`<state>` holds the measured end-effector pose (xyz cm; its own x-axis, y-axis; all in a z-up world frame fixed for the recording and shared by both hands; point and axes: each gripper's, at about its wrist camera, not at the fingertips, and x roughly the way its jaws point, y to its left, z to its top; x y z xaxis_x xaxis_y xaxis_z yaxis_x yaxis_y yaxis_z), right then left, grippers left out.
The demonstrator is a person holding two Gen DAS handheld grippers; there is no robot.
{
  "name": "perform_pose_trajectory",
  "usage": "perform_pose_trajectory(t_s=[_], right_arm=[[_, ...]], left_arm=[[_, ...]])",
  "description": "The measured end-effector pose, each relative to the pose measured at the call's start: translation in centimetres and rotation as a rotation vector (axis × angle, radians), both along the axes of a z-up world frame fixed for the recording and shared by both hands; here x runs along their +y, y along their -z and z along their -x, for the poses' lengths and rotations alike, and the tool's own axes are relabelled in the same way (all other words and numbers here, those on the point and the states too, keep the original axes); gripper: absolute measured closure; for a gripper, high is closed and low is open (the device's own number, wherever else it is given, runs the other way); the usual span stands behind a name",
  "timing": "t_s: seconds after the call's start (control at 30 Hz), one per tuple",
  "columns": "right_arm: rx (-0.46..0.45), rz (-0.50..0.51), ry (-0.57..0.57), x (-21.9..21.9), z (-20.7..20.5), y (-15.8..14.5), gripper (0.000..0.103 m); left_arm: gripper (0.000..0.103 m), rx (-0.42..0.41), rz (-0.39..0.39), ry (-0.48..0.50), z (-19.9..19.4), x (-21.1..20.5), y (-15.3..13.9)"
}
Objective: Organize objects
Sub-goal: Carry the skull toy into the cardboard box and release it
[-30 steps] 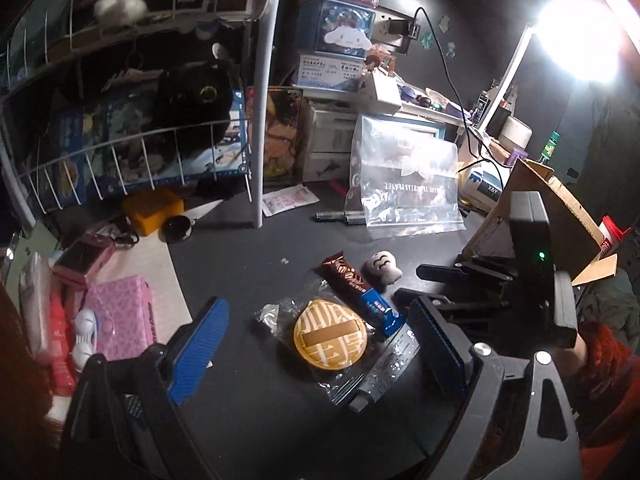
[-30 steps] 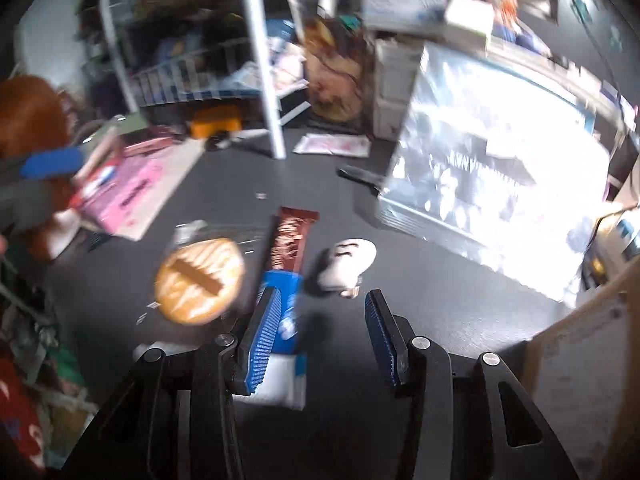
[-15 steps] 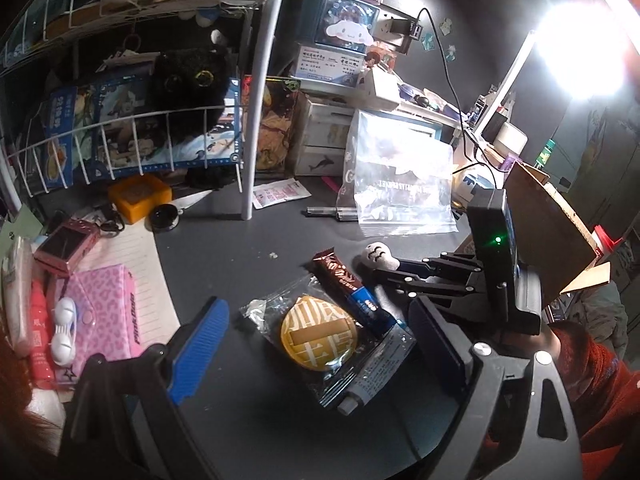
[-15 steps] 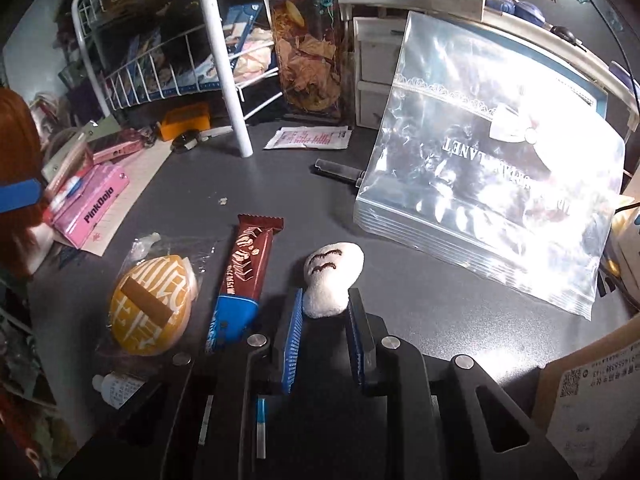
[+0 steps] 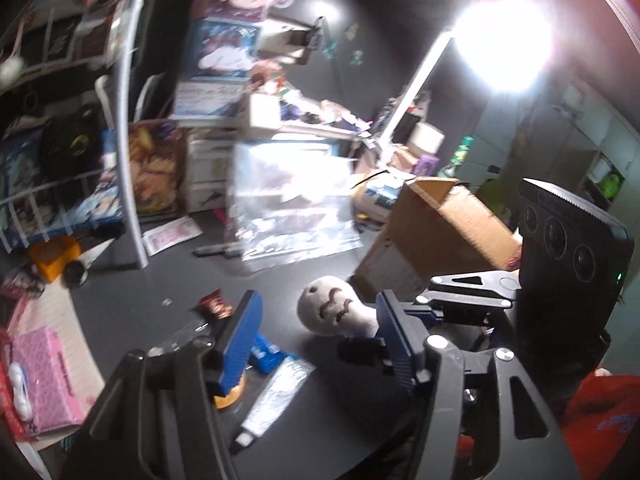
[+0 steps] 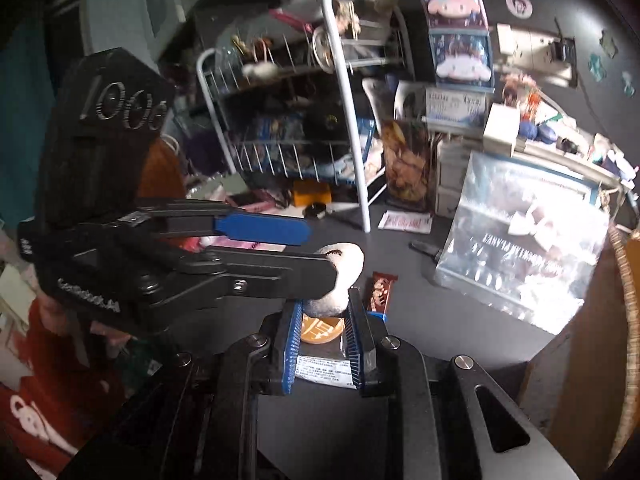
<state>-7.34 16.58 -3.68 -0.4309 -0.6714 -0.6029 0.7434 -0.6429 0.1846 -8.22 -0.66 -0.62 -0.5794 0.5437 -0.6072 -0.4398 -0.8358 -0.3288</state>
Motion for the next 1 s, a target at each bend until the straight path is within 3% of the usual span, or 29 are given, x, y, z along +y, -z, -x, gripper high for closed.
perform_pose_trajectory(t_s=[0.3, 0.43, 0.77, 1.0], right_arm=[[0.094, 0.031, 0.076, 5.1, -0.8, -4.5, 0.087], [0.106, 0.038, 0.137, 8.2, -0.4, -5.6, 0.087], [0.034, 0.032, 0.283, 15.6, 2.2, -5.8, 0.087], [-0.006, -0.014, 0.311, 17.7, 3.2, -5.0, 0.084]], left_arm=[[0.066, 0.044, -0.031, 0.148, 1.3, 6.0, -4.7], [0.067, 0.049, -0.021, 0.204, 2.7, 9.5, -5.7], [0.068, -0.002, 0.025, 0.314, 6.2, 18.6, -5.6], [0.066, -0.036, 0.052, 0.340, 7.5, 21.2, -4.6]])
